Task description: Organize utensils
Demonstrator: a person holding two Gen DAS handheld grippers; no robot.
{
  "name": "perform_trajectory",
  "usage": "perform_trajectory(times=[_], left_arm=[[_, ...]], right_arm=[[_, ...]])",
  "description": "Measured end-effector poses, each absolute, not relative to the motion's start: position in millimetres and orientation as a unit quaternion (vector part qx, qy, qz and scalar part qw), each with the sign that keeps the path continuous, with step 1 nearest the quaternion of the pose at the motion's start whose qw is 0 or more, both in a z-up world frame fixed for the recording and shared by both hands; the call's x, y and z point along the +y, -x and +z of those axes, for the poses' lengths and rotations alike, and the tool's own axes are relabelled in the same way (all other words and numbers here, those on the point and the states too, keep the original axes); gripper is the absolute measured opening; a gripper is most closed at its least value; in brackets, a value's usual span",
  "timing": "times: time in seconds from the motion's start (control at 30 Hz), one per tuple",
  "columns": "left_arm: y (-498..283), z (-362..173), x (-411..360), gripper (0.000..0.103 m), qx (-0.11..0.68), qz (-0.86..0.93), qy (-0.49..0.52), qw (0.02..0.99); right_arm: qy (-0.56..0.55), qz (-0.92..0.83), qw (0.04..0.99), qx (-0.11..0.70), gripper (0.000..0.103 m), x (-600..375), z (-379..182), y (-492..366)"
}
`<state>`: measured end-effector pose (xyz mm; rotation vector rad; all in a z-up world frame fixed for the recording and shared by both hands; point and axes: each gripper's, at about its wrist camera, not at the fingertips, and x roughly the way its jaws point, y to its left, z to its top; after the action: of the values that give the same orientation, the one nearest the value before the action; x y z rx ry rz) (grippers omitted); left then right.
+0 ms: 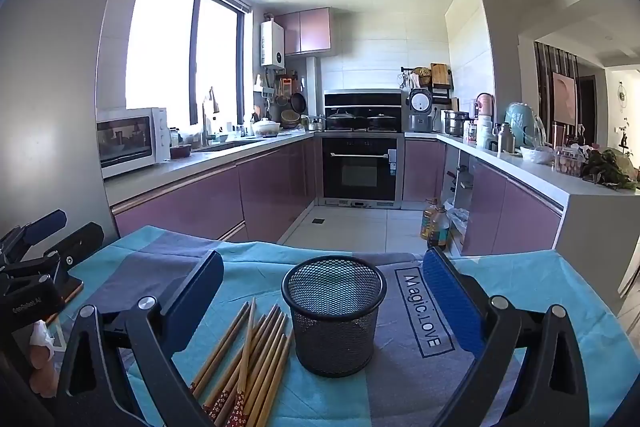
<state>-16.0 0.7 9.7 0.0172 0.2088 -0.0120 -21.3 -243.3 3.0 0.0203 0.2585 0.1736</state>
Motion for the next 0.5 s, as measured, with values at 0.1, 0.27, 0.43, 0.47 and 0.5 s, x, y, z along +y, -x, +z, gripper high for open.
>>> perform_trajectory(times=[0.1,0.27,0.43,0.47,0.5], left_arm=[[15.6,9.3,0.5,0.097,0.103,-0.007,-0.008,0.995],[14.6,7.2,1.7,0.097,0.102,-0.009,-0.007,0.995],[14.2,6.6,1.7,0.097,0.099,-0.012,-0.007,0.995],[14.2,6.6,2.0,0.097,0.098,-0.012,-0.006,0.995],[14.2,6.6,2.4,0.097,0.097,-0.013,-0.006,0.995]], right_arm=[[-0.011,0.086,0.988,0.129,0.097,-243.5,2.5,21.6],[-0.012,0.084,0.988,0.127,0.097,-244.7,3.5,21.5],[-0.014,0.083,0.989,0.122,0.097,-245.3,4.2,22.3],[-0.014,0.082,0.989,0.120,0.097,-245.7,4.5,22.7],[-0.014,0.082,0.989,0.119,0.097,-245.9,4.7,22.9]])
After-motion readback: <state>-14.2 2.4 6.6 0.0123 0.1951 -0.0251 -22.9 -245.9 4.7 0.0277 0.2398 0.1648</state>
